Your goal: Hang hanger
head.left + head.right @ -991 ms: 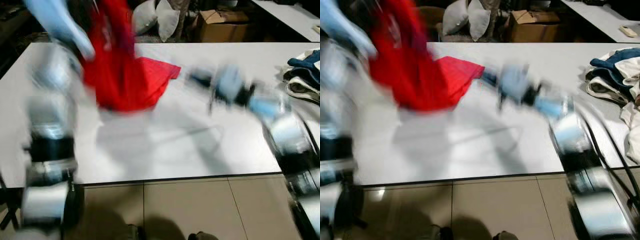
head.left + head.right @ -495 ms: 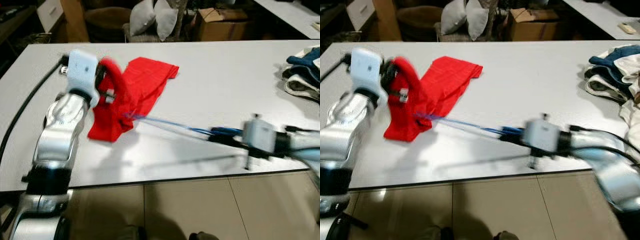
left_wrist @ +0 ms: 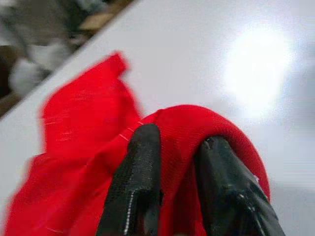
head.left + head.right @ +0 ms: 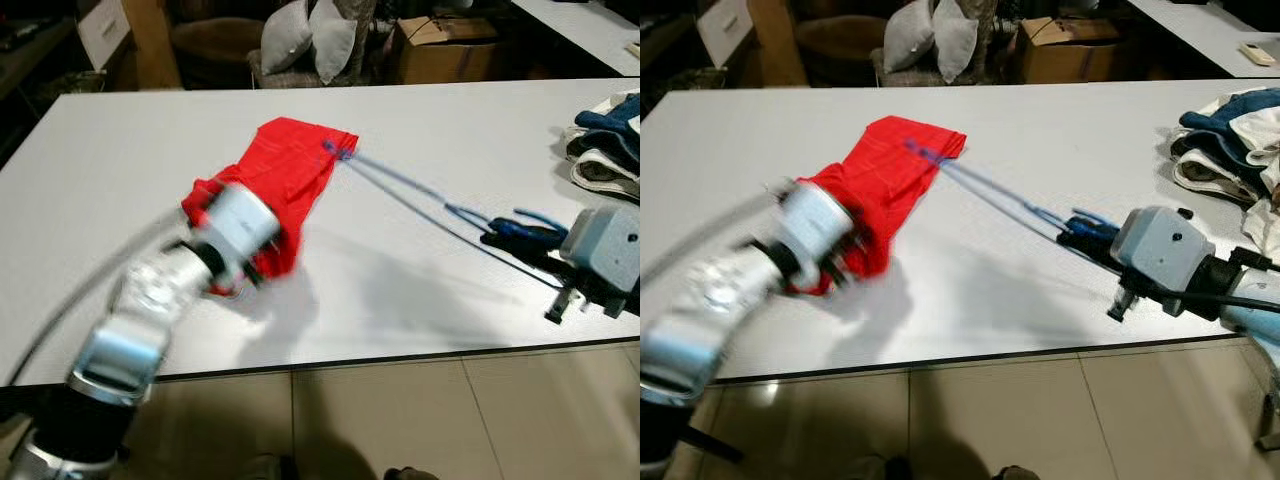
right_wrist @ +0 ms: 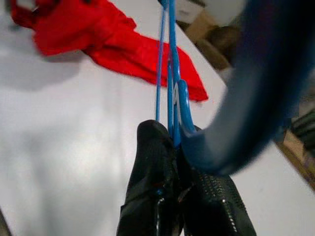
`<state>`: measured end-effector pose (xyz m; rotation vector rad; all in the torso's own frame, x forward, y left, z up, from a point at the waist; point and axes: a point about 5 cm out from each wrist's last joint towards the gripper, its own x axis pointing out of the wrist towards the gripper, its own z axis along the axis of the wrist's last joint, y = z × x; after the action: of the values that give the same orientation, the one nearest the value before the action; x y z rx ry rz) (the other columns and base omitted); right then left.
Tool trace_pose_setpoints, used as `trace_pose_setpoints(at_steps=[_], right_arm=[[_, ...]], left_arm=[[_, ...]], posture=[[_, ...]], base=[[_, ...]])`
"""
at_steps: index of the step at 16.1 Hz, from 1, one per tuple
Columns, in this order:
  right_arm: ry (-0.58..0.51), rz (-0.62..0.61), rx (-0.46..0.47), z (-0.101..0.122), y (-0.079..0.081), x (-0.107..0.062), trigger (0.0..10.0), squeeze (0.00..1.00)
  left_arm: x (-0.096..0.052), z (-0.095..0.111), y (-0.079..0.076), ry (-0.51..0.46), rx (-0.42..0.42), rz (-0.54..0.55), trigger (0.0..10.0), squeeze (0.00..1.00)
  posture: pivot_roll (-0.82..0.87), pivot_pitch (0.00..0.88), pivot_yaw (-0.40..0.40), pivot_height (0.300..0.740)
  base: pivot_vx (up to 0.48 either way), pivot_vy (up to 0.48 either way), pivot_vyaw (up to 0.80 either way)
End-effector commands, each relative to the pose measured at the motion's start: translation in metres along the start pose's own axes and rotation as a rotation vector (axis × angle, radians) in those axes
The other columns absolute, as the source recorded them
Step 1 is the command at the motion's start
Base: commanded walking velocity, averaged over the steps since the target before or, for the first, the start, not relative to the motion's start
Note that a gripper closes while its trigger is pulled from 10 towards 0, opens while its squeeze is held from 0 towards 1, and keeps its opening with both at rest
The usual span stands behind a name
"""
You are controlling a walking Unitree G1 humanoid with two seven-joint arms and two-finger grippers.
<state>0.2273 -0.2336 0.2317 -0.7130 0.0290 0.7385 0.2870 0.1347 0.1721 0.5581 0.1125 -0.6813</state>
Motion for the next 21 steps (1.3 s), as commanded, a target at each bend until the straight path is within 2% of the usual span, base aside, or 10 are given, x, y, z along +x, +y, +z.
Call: trace_pose_setpoints(at_steps=[1,5,10,12,15,16,18,19,20,21], right_arm=[[0.002,0.005,0.026,0.002,0.004,0.001,10.0,0.0],[-0.015,-0.08,0.128,-0.008,0.004,0.026,10.0,0.0],[-0.05,-0.058,0.209,-0.003,-0.004,0.056,10.0,0.0],[-0.053,-0.057,0.181,-0.002,-0.009,0.062,10.0,0.0],[-0.066,-0.05,0.202,-0.002,-0.008,0.064,10.0,0.0],[-0.071,-0.036,0.202,-0.002,-0.006,0.063,10.0,0.0],[-0.076,-0.029,0.173,-0.002,-0.005,0.063,10.0,0.0],[-0.073,-0.028,0.176,-0.003,-0.005,0.063,10.0,0.0],[-0.079,-0.024,0.187,-0.002,-0.004,0.062,10.0,0.0],[-0.081,-0.024,0.188,-0.002,-0.005,0.062,10.0,0.0]], left_arm=[[0.0,0.001,-0.005,0.013,0.036,-0.041,10.0,1.0],[-0.001,0.03,-0.035,-0.13,0.151,-0.37,10.0,1.0],[-0.014,0.03,-0.031,-0.01,0.322,-0.542,10.0,1.0],[-0.016,0.023,-0.018,0.045,0.388,-0.501,10.0,1.0],[-0.004,0.007,0.011,0.158,0.429,-0.241,10.0,1.0],[-0.009,0.005,0.008,0.165,0.439,-0.306,10.0,1.0],[-0.019,-0.001,0.009,0.181,0.399,-0.347,10.0,1.0],[-0.022,0.0,0.017,0.143,0.368,-0.308,10.0,1.0],[-0.025,0.01,0.026,0.044,0.257,-0.252,10.0,1.0],[-0.026,0.015,0.027,0.001,0.217,-0.244,10.0,1.0]], posture=[[-0.15,0.022,0.081,0.74],[-0.15,0.003,0.083,0.74],[-0.13,0.007,0.079,0.74],[-0.12,0.008,0.076,0.74],[-0.13,0.007,0.077,0.74],[-0.13,0.01,0.075,0.74],[-0.13,0.018,0.076,0.74],[-0.12,0.021,0.077,0.74],[-0.13,0.029,0.079,0.74],[-0.12,0.033,0.082,0.74]], base=[[0.0,0.0,0.0],[0.0,0.0,0.0],[0.0,0.0,0.0],[0.0,0.0,0.0],[0.0,0.0,0.0],[0.0,0.0,0.0],[0.0,0.0,0.0],[0.0,0.0,0.0],[0.0,0.0,0.0],[0.0,0.0,0.0]])
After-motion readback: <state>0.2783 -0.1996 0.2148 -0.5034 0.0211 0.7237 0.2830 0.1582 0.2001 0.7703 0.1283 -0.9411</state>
